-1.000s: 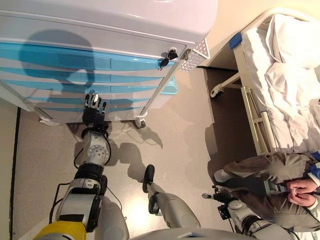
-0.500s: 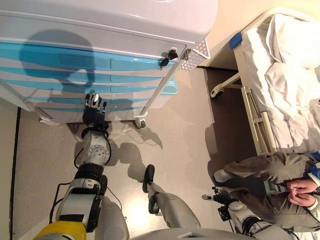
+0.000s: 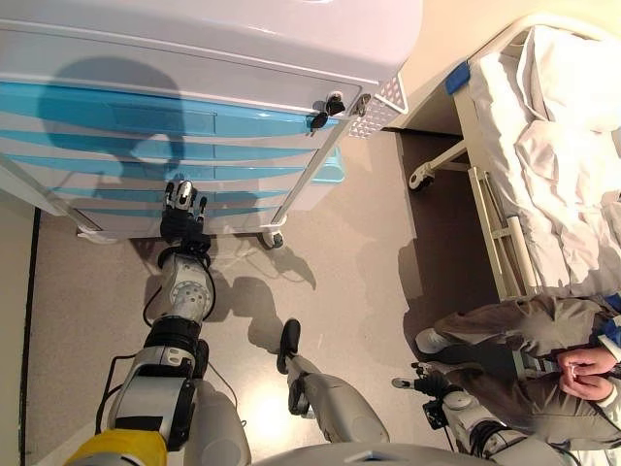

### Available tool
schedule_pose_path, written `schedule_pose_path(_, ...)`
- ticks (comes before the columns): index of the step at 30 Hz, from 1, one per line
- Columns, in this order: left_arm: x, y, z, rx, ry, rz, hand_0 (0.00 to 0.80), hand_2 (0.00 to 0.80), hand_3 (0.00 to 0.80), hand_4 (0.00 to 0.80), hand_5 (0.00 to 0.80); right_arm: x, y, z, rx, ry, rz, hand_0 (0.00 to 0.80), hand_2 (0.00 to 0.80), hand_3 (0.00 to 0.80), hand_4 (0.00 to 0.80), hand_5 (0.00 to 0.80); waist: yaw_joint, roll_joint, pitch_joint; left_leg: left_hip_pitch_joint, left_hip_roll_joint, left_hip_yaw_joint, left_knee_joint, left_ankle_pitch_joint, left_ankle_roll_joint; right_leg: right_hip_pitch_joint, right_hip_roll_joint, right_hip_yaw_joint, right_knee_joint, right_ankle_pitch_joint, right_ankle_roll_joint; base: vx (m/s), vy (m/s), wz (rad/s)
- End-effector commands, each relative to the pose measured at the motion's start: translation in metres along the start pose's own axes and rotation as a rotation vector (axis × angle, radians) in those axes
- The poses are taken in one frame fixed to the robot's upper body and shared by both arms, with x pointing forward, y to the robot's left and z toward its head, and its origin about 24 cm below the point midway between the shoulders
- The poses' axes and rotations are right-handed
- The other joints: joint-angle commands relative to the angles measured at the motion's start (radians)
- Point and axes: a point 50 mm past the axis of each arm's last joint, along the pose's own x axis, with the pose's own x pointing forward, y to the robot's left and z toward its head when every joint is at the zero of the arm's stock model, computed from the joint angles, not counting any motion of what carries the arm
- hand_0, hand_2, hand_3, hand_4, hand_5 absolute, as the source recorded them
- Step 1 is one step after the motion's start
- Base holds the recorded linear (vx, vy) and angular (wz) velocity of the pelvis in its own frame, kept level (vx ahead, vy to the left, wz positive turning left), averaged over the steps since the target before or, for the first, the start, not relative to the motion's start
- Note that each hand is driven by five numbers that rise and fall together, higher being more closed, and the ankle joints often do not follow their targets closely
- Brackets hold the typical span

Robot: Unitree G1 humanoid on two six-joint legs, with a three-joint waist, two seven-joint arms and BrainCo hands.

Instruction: Open the drawer and pick up the medicine

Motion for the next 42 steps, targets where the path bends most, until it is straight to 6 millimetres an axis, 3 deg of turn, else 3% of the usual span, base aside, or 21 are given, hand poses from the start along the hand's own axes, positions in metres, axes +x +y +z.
schedule_pose_path(1, 0.020, -0.115, 0.060, -0.023, -0.229, -0.415, 0.000, 0.000, 0.000, 0.000, 0.000, 0.001, -0.005, 0.013, -0.053, -0.053, -0.008, 0.000, 0.000, 0.000, 0.000, 0.000, -0.009, 0.022, -0.010, -0.032, -0.030, -0.012, 0.001, -0.005, 0.083, -0.002, -0.008, 0.035, 0.125, -0.096, 0.097, 0.000, 0.000, 0.00)
schedule_pose_path(12, 0.015, -0.139, 0.070, -0.008, -0.261, -0.522, 0.000, 0.000, 0.000, 0.000, 0.000, 0.001, -0.007, 0.011, -0.055, -0.054, -0.009, 0.000, 0.000, 0.000, 0.000, 0.000, -0.012, 0.031, -0.026, -0.026, -0.034, -0.010, 0.006, -0.012, 0.084, 0.009, -0.009, 0.038, 0.126, -0.099, 0.097, 0.003, 0.000, 0.00)
schedule_pose_path(28, 0.010, -0.150, 0.072, -0.021, -0.272, -0.577, 0.000, 0.000, 0.000, 0.000, 0.000, 0.000, -0.006, 0.009, -0.055, -0.044, -0.002, 0.000, 0.000, 0.000, 0.000, 0.000, -0.012, 0.038, -0.034, -0.026, -0.038, -0.010, 0.010, -0.014, 0.086, 0.016, -0.012, 0.039, 0.123, -0.099, 0.097, 0.000, 0.000, 0.00)
schedule_pose_path(29, 0.010, -0.149, 0.072, -0.019, -0.273, -0.575, 0.053, 0.053, 0.053, 0.053, 0.053, 0.000, -0.006, 0.009, -0.055, -0.045, -0.002, 0.000, 0.000, 0.000, 0.000, 0.000, -0.011, 0.038, -0.033, -0.027, -0.038, -0.010, 0.010, -0.014, 0.086, 0.017, -0.013, 0.038, 0.123, -0.099, 0.097, 0.000, 0.000, 0.00)
schedule_pose_path(30, 0.010, -0.149, 0.072, -0.019, -0.273, -0.575, 0.053, 0.053, 0.053, 0.053, 0.053, 0.000, -0.006, 0.009, -0.055, -0.045, -0.002, 0.000, 0.000, 0.000, 0.000, 0.000, -0.011, 0.038, -0.033, -0.027, -0.038, -0.010, 0.010, -0.014, 0.086, 0.017, -0.013, 0.038, 0.122, -0.099, 0.097, 0.000, 0.000, 0.00)
schedule_pose_path(31, 0.010, -0.150, 0.072, -0.019, -0.277, -0.576, 0.198, 0.198, 0.198, 0.198, 0.198, 0.000, -0.006, 0.009, -0.056, -0.045, -0.001, 0.000, 0.000, 0.000, 0.000, 0.000, -0.011, 0.039, -0.032, -0.027, -0.038, -0.010, 0.011, -0.014, 0.086, 0.017, -0.012, 0.038, 0.123, -0.099, 0.097, 0.000, 0.000, 0.00)
schedule_pose_path(32, 0.010, -0.150, 0.072, -0.012, -0.277, -0.577, 0.668, 0.668, 0.668, 0.668, 0.668, 0.000, -0.005, 0.008, -0.056, -0.043, 0.001, 0.000, 0.000, 0.000, 0.000, 0.000, -0.011, 0.038, -0.032, -0.028, -0.039, -0.011, 0.013, -0.014, 0.086, 0.017, -0.013, 0.037, 0.124, -0.099, 0.096, 0.000, 0.000, 0.00)
schedule_pose_path(34, 0.009, -0.151, 0.074, -0.010, -0.284, -0.580, 0.800, 0.800, 0.800, 0.800, 0.800, 0.000, -0.005, 0.008, -0.055, -0.045, 0.000, 0.000, 0.000, 0.000, 0.000, 0.000, -0.010, 0.039, -0.031, -0.029, -0.039, -0.011, 0.013, -0.014, 0.087, 0.017, -0.013, 0.037, 0.124, -0.099, 0.097, 0.000, 0.000, 0.00)
schedule_pose_path(42, 0.008, -0.151, 0.074, 0.000, -0.282, -0.588, 0.800, 0.800, 0.800, 0.800, 0.800, 0.000, -0.005, 0.007, -0.052, -0.041, -0.001, 0.000, 0.000, 0.000, 0.000, 0.000, -0.009, 0.040, -0.036, -0.034, -0.041, -0.012, 0.018, -0.017, 0.087, 0.017, -0.014, 0.036, 0.125, -0.099, 0.097, 0.002, -0.001, -0.01)
